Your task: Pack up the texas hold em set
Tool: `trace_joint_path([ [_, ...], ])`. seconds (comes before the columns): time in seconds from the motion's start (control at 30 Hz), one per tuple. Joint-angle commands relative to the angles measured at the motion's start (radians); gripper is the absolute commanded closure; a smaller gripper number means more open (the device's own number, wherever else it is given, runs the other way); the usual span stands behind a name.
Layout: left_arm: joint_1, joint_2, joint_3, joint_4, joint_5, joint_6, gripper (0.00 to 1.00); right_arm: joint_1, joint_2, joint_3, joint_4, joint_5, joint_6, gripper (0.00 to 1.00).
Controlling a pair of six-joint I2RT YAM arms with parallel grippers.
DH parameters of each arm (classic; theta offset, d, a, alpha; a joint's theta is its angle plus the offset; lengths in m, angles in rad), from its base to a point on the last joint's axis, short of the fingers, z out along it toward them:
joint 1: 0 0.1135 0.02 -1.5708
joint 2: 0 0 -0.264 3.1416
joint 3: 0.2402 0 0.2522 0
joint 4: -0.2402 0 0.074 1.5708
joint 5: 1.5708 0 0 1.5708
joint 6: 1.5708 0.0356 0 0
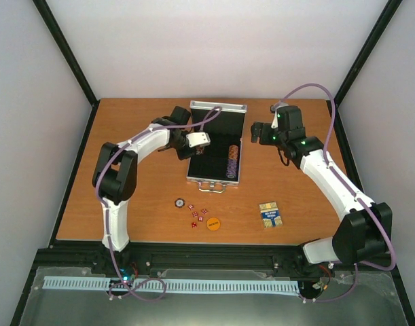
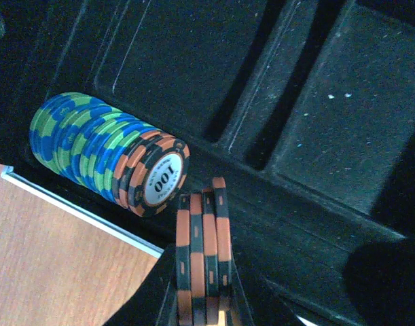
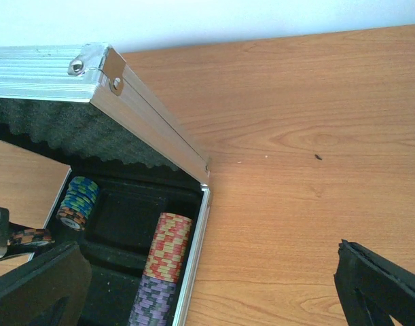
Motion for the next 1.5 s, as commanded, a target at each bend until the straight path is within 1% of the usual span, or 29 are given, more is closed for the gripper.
trace_joint_path([
  [0.0, -0.017, 0.034, 0.077, -0.039, -0.045, 0.057, 0.99, -0.013, -0.013, -0.016, 0.027, -0.005, 0.007, 0.00],
  [0.23, -0.049, 0.081, 0.130, -0.076, -0.107, 0.098, 0.99, -0.026, -0.014, -0.028, 0.028, -0.009, 0.006, 0.00],
  [0.8, -0.076, 0.079, 0.081, -0.050, -0.221, 0.162, 0.99, -0.043, -0.014, -0.046, 0.032, -0.022, 0.008, 0.00],
  [1.13, -0.087, 0.089, 0.071, -0.037, -0.235, 0.188, 0.99, -0.052, -0.007, -0.051, 0.037, -0.030, 0.007, 0.00],
  [1.3, -0.089, 0.109, 0.084, -0.039, -0.252, 0.194, 0.97, -0.056, -0.002, -0.053, 0.037, -0.035, 0.007, 0.00],
  [1.47, -0.093, 0.133, 0.109, -0.053, -0.262, 0.194, 0.92, -0.061, -0.004, -0.057, 0.038, -0.034, 0.006, 0.00],
])
